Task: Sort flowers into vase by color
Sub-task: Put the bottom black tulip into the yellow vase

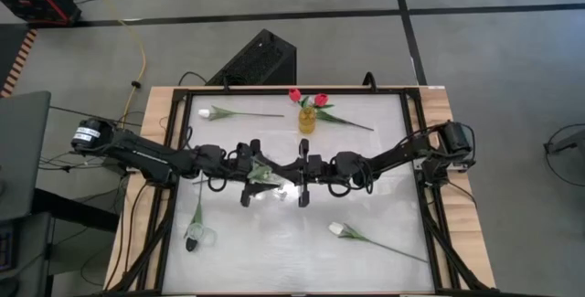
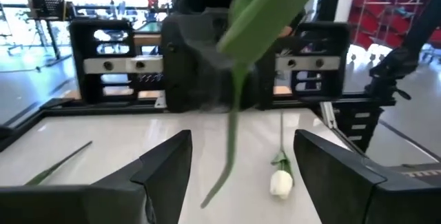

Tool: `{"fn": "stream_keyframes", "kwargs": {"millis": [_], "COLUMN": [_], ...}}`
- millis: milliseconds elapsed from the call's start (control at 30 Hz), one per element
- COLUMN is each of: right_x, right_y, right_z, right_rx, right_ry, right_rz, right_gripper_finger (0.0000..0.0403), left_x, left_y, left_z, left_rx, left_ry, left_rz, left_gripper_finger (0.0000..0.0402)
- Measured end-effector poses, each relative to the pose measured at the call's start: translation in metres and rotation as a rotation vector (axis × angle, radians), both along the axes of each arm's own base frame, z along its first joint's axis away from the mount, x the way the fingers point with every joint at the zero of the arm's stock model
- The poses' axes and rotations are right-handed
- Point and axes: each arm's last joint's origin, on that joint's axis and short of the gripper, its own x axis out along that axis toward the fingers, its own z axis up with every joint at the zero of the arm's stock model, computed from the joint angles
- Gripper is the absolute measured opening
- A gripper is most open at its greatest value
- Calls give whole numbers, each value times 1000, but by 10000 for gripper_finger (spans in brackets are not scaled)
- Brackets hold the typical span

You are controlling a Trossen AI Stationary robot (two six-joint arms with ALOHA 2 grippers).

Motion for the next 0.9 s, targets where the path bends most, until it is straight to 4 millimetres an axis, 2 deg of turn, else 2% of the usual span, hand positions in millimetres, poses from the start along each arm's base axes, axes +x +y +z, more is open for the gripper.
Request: {"fn": "stream_keyframes", "kwargs": {"millis": [67,167,400,500,567,733,900], "right_x": [0,0,0,0,1,-1,-13], "right_y": [0,-2,-2,-2,-2,-8,-16], "right_z": [0,0,0,0,0,2,13], "right_rx": [0,-6,-11,-12,-10,22,24], "right_ry": [2,2,1,2,3,59,233], "right_rz": [-1,-7,3,7,6,5,-9], "right_gripper_finger": [18,18,18,22,48,144,236], "left_x": [0,0,0,1,1,1,1], "left_y": [0,0,5,8,10,16,29], "left_z": [0,1,3,3,3,-1,-2], "left_rx": [-5,-9,-8,-21,-30,-39,-42], "left_ry": [0,-7,-34,-32,-23,13,56], "left_rz": [-1,14,78,62,65,92,145], "left_gripper_finger": [224,178,26,6,3,1,0]}}
